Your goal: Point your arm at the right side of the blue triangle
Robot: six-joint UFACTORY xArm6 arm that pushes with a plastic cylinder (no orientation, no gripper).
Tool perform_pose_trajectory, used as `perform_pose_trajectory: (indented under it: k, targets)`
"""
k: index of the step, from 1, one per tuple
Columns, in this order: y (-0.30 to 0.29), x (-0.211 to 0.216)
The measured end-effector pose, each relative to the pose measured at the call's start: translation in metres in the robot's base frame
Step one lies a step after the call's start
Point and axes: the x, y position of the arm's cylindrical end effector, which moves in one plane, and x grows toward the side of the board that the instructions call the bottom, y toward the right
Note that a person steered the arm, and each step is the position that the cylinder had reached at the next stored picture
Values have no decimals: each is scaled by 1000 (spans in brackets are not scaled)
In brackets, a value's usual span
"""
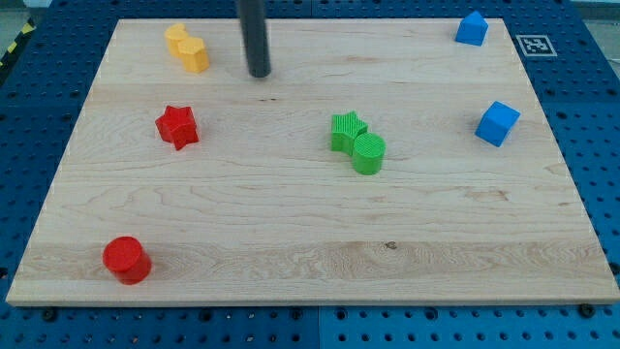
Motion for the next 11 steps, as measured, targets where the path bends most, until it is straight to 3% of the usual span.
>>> perform_pose_trajectory:
  k: [2, 6, 9, 10, 11]
  targets:
    - [85, 0]
    - [192, -2]
    - [332, -5]
    - [362, -25]
    - [367, -72]
